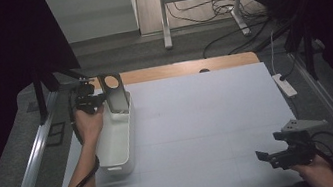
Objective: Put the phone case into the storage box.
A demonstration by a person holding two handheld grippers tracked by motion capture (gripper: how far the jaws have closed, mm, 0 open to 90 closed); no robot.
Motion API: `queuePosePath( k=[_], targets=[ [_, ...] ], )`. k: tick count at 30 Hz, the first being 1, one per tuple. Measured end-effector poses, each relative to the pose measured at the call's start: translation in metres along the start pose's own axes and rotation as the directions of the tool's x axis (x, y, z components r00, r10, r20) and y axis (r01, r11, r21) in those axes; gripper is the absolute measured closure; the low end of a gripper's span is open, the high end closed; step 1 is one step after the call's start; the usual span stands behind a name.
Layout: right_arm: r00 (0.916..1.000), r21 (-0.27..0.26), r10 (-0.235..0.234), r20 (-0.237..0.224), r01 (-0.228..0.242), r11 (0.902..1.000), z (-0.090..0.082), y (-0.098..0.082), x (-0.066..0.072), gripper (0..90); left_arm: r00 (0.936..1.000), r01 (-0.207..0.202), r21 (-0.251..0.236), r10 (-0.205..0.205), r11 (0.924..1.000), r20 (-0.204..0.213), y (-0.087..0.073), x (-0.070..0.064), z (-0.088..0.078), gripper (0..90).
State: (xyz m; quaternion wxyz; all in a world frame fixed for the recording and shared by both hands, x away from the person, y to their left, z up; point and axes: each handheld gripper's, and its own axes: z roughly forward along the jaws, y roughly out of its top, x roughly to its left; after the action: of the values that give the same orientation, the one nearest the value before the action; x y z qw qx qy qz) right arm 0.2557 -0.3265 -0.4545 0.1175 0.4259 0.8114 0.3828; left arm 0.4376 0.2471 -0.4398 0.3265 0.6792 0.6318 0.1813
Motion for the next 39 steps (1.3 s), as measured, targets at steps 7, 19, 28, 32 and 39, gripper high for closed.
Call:
queuePosePath(
  k=[7,19,28,32,39],
  targets=[
    [1.0,0.002,0.003,0.001,-0.003,1.0,0.0,0.0,0.0,2.5,1.0,-0.004,0.015,0.004,0.9999,-0.003,-0.003,-0.001,0.005,89.4],
    [1.0,0.002,0.007,0.0,-0.007,1.0,0.0,0.0,0.0,2.6,0.9997,-0.016,0.034,0.017,0.9993,-0.018,-0.007,-0.002,0.012,89.4],
    [1.0,0.002,0.008,-0.001,-0.008,1.0,0.0,0.0,0.0,2.6,0.9986,-0.04,0.047,0.041,0.9981,-0.033,-0.008,-0.003,0.014,89.2],
    [1.0,0.001,0.006,-0.001,-0.006,1.0,0.0,0.0,-0.001,2.7,0.9983,-0.044,0.054,0.046,0.9975,-0.035,-0.008,-0.004,0.015,88.7],
    [1.0,0.002,0.007,0.0,-0.007,1.0,0.0,0.0,-0.001,2.7,0.9975,-0.057,0.065,0.059,0.9963,-0.04,-0.007,-0.004,0.016,86.2]
  ],
)
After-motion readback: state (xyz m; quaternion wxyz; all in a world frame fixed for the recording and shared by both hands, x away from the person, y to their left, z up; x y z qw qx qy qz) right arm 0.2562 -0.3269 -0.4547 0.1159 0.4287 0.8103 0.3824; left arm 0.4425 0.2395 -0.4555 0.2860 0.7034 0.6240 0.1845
